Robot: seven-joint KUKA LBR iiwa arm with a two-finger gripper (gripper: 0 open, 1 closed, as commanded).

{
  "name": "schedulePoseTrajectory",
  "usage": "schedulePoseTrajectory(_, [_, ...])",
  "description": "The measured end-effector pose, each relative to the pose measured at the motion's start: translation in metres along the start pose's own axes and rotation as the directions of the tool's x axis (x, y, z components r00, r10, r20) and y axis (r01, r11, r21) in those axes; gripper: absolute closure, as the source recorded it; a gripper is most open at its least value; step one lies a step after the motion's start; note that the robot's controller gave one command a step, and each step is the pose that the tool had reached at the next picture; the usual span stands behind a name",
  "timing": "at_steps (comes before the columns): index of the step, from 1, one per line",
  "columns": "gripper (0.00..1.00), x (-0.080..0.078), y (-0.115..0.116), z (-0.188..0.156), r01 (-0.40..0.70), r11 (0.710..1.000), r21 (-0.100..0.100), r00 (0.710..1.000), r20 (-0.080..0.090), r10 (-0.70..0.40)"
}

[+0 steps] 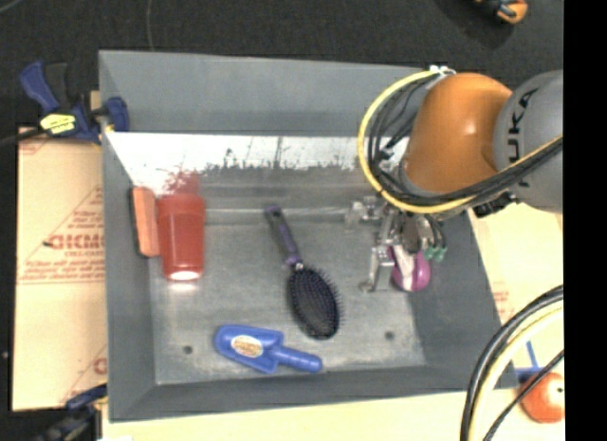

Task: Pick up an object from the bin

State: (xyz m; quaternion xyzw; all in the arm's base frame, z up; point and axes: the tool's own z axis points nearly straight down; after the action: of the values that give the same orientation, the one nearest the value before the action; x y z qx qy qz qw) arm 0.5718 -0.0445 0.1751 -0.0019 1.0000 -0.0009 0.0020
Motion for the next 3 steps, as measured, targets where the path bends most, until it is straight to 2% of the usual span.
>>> schedulePoseTrajectory(1, [0.00, 0.000, 0.000, 0.000, 0.000, 1.000, 0.000, 1.000, 0.000, 0.000])
schedulePoseTrajectory(2, [0.00, -0.014, 0.040, 0.019, -0.088, 0.996, -0.001, 0.996, 0.001, 0.088])
schedulePoseTrajectory(3, [0.00, -0.002, 0.072, 0.017, -0.072, 0.997, -0.001, 0.997, 0.001, 0.072])
